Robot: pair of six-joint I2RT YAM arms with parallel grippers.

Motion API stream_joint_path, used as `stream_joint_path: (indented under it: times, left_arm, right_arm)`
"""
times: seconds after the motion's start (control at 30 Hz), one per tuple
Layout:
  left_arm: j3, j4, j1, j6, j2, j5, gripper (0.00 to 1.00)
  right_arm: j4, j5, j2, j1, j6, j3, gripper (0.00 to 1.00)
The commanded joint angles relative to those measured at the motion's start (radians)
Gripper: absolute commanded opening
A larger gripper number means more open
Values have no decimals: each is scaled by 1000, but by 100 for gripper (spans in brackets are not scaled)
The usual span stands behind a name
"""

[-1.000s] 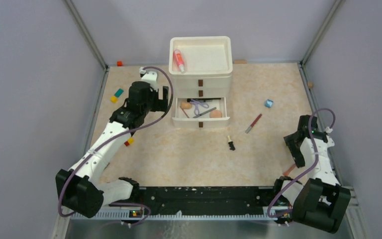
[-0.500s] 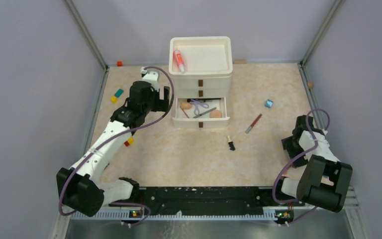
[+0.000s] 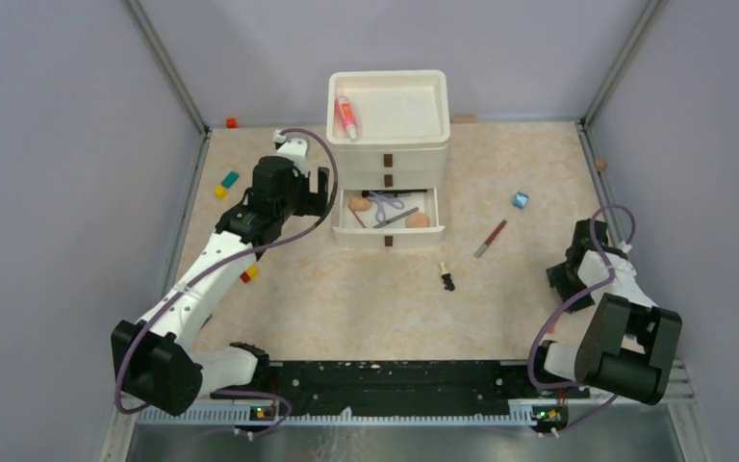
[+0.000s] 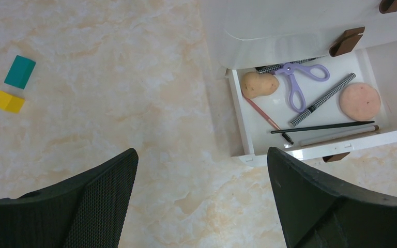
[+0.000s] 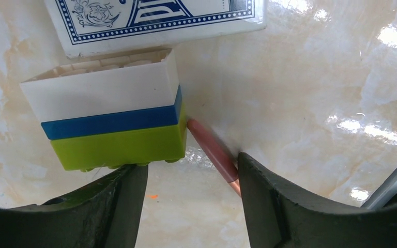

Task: Organize the makeup
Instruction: Pick up the makeup brush from the center of the board.

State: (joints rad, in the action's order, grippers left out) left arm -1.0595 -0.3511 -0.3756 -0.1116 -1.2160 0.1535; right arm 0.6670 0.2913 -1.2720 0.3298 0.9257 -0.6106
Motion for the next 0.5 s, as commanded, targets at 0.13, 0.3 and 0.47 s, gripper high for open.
stream_joint_path:
  times: [0.13, 0.3, 0.47]
  left_arm:
    - [2, 52, -3, 1, 4, 24, 99]
    - [8, 53, -2, 11, 40, 51, 99]
    - [36, 67, -2, 28, 85, 96, 99]
  right_arm:
    - [-99, -108, -30, 10, -46, 74, 39]
    - [-135, -164, -9, 10, -73, 90, 0]
    - [-218, -283, 23, 5, -113, 112, 0]
